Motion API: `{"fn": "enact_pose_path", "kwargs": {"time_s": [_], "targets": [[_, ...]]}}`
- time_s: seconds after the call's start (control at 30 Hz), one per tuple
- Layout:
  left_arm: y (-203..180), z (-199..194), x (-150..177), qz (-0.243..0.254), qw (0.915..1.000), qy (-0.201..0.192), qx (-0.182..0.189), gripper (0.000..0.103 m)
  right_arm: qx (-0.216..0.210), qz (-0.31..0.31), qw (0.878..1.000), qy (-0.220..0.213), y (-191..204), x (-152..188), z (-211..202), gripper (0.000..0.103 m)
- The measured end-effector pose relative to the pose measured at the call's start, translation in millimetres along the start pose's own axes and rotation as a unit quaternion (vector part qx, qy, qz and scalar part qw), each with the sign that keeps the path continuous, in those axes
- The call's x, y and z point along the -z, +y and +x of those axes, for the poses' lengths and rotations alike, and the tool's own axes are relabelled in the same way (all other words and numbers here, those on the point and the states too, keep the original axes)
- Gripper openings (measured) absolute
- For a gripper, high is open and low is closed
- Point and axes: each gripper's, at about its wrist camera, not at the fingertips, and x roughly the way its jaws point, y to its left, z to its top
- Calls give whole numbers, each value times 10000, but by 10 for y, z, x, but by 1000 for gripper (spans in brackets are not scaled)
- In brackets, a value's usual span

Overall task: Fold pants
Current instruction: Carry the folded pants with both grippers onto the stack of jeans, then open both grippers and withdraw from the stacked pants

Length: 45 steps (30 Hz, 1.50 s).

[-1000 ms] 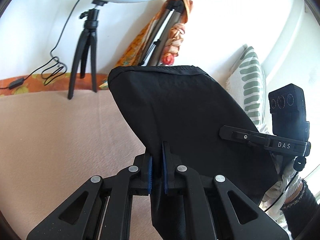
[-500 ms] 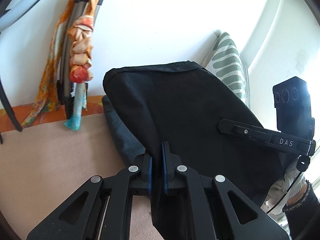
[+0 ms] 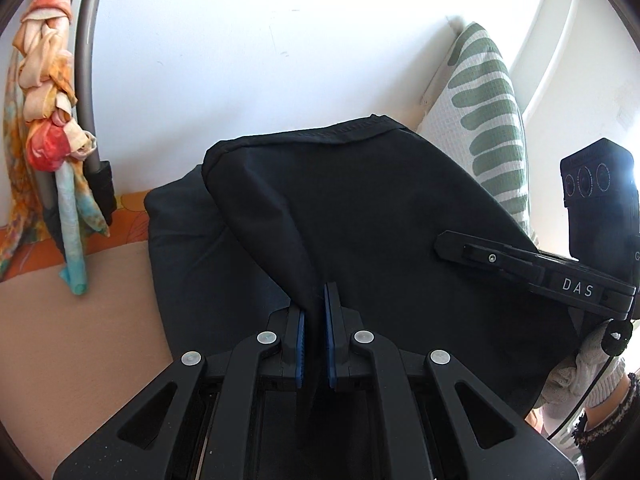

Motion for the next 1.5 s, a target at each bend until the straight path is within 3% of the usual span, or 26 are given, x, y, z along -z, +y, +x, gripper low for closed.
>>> {"fn": "enact_pose_path", "kwargs": {"time_s": [0.3, 0.47, 0.53, 0.6, 0.8, 0.97, 1.13, 1.3, 1.5], "targets": [[10, 171, 53, 13, 9992, 319, -247, 9, 377, 161, 9987, 302, -162, 141, 221, 17], [-18, 93, 55, 59, 9985, 435, -316, 26, 866, 170, 9955, 343, -92, 167, 184, 27], [-17, -6, 66, 84, 9986, 381, -363, 32, 1078, 158, 9935, 333, -18, 181, 152, 36], [-47, -151, 71, 166, 9988, 269, -387, 35, 1313, 121, 9909, 272, 50, 198, 82, 44], [-144, -722, 107, 350, 9984, -26, -443, 47, 1419, 214, 9896, -82, 307, 258, -390, 57], [-232, -1297, 206, 318, 9983, -315, -387, 54, 1505, 56, 9880, -352, 781, 399, -865, 72], [-440, -1887, 442, 716, 9939, -607, -583, 69, 1789, -254, 9817, -595, 1358, 640, -1306, 92], [-618, -2408, 776, 921, 9897, -816, -725, 80, 2053, -407, 9744, -817, 1837, 934, -1663, 99], [-731, -2909, 1221, 867, 9884, -943, -820, 81, 2216, -507, 9684, -1024, 2314, 1316, -2019, 101]]}}
